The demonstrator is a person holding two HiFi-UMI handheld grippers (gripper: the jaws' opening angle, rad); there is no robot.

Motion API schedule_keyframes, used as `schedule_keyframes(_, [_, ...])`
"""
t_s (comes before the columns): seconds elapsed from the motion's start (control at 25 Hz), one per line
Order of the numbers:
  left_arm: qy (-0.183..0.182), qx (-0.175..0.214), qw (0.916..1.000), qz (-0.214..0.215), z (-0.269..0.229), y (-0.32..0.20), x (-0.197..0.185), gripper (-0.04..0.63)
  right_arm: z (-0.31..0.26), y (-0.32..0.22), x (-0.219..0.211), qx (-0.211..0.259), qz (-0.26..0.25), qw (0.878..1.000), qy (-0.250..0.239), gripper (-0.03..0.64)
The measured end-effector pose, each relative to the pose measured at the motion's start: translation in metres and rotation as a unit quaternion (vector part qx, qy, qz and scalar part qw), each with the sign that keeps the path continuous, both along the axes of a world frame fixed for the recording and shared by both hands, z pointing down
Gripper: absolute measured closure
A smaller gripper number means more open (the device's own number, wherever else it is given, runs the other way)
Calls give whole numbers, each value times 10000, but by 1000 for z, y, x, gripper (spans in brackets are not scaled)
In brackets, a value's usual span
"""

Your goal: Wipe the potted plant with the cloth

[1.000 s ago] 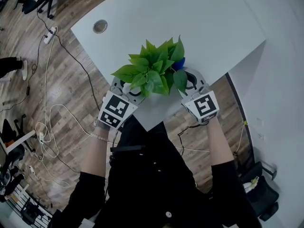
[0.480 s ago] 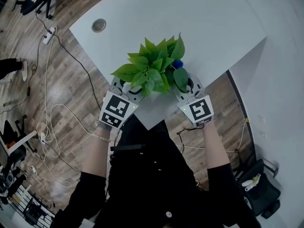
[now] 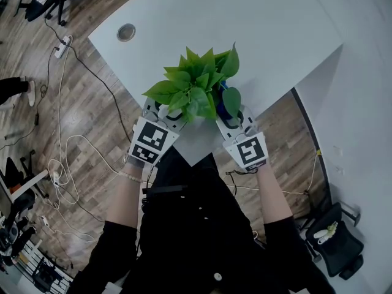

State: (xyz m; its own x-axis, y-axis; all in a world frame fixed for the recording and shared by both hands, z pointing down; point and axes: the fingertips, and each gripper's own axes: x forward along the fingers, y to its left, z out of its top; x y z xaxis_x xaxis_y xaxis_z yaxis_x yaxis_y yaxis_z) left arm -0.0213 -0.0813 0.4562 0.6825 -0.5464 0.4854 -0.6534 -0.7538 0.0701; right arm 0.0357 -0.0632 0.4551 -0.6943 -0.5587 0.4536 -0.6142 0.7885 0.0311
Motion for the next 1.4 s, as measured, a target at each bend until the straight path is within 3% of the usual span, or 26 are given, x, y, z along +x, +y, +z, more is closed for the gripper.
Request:
schedule_keyframes(0.6, [80, -46, 10000, -2, 0, 1, 0, 310, -3, 22, -22, -247, 254, 9990, -264, 532])
schedule_keyframes(0.92, [-35, -134, 9994, 325, 3, 13, 3, 310, -3, 17, -14, -376, 615, 9970, -295, 532])
schedule_keyframes(1.24, [-162, -255, 9989, 349, 10, 13, -30, 291, 0, 7, -3, -327, 869, 9954, -243, 532])
schedule_keyframes(1.4, [-255, -180, 9977, 599, 9, -2, -39, 264, 1, 3, 2, -335, 939, 9948, -198, 532])
